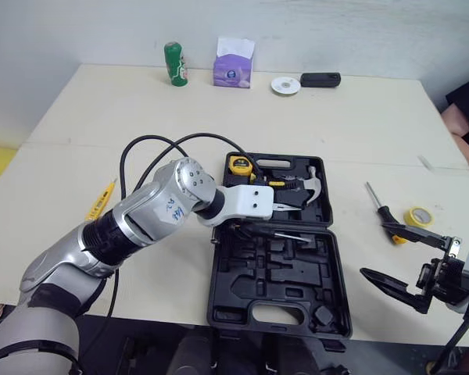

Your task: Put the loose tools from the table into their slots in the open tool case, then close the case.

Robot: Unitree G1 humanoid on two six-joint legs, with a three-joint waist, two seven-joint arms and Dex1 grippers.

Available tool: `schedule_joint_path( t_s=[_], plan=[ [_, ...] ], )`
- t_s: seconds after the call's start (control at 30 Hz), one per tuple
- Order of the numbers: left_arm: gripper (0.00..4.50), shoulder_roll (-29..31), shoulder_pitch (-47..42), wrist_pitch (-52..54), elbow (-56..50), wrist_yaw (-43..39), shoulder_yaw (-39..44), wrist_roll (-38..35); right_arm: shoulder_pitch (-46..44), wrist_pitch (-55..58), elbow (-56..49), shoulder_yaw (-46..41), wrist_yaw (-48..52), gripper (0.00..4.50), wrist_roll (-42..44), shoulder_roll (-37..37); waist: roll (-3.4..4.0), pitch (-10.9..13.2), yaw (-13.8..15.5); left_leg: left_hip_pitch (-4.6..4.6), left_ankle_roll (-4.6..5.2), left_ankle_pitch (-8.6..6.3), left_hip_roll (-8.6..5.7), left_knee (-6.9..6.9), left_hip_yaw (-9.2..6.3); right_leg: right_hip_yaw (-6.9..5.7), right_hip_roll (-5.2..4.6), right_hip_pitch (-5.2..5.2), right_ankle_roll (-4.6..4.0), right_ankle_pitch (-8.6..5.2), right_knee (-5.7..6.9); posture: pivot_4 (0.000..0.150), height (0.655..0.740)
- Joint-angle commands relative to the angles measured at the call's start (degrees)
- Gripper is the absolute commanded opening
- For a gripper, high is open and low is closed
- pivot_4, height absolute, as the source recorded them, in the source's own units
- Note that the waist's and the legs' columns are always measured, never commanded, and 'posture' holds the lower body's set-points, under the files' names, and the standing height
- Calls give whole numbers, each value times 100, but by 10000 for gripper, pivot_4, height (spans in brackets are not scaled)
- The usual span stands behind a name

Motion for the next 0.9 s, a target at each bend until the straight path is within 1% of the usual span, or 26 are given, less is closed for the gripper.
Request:
schedule_joint_path(
  t_s=[0.03, 0.2, 0.33, 0.7, 0.87, 0.9],
  plan=[
    [10502, 31, 97, -155, -130, 29, 20, 243, 55, 157, -454, -60, -297, 45000, 32, 15, 0, 0, 4, -1, 1, 0, 0, 0, 0, 0, -2, 0, 0, 0, -1, 1500, 7400],
    [10502, -37, 320, -176, -117, 49, -16, 397, -58, 430, -793, 78, -650, 45000, 15, -32, 0, 0, 2, -2, 1, -1, -1, 1, -1, -2, -30, 0, 0, 0, -1, 1500, 7400],
    [10502, -184, 358, -189, -12, 135, 11, 520, -156, 566, -885, 145, -770, 45000, -1, -60, 0, 0, 6, -3, 2, 0, -3, 4, -1, -4, -32, 1, 0, 0, 1, 1500, 7400],
    [10502, -319, 408, -639, 291, 157, 9, 799, -470, 728, -795, 306, -815, 45000, -61, -83, 0, 0, 23, -3, 11, 2, -11, 12, -2, -7, -34, 2, 2, 1, 8, 1500, 7400],
    [10502, -387, 461, -823, 377, 174, 79, 867, -546, 701, -707, 351, -772, 45000, -109, -71, 0, 0, 30, -4, 14, 3, -17, 13, -3, -10, -51, 4, 2, 1, 9, 1500, 7400],
    [15502, -400, 468, -867, 377, 169, 112, 857, -550, 690, -689, 354, -760, 45000, -118, -70, 0, 0, 30, -4, 15, 3, -18, 13, -4, -12, -51, 5, 3, 1, 9, 1500, 7400]
  ],
)
